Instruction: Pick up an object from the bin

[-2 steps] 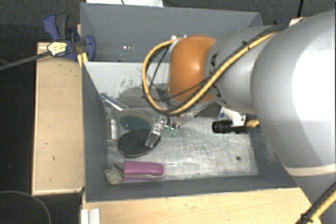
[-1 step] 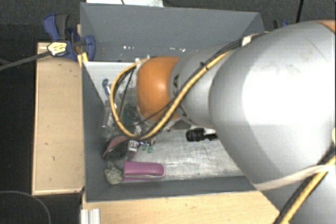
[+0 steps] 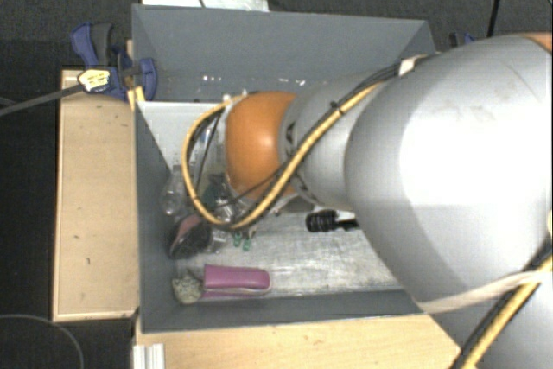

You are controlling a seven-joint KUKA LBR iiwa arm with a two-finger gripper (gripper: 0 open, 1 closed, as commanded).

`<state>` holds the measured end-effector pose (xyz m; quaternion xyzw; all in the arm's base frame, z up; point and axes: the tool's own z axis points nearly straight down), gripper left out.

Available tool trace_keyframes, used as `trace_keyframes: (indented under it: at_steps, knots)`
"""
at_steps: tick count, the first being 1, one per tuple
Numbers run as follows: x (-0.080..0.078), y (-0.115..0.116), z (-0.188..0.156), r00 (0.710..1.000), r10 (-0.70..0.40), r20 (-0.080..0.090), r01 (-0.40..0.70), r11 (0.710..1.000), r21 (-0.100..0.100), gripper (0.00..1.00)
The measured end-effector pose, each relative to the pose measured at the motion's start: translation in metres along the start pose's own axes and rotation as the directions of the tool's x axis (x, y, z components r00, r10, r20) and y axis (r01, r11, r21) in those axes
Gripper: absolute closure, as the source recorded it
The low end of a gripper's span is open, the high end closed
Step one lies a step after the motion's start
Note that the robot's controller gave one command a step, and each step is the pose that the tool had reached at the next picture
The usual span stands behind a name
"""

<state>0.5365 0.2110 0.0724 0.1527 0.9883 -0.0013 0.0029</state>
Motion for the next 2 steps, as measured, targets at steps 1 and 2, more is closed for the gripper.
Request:
trace_keyframes:
  at_steps: [1, 2]
  knots:
    - [0.0, 0.001, -0.051, 1.0, -0.002, -0.003, 0.002, 1.0, -0.004, 1.0]
    - [-0.001, 0.003, -0.161, 1.0, -0.025, 0.001, 0.025, 1.0, -0.007, 1.0]
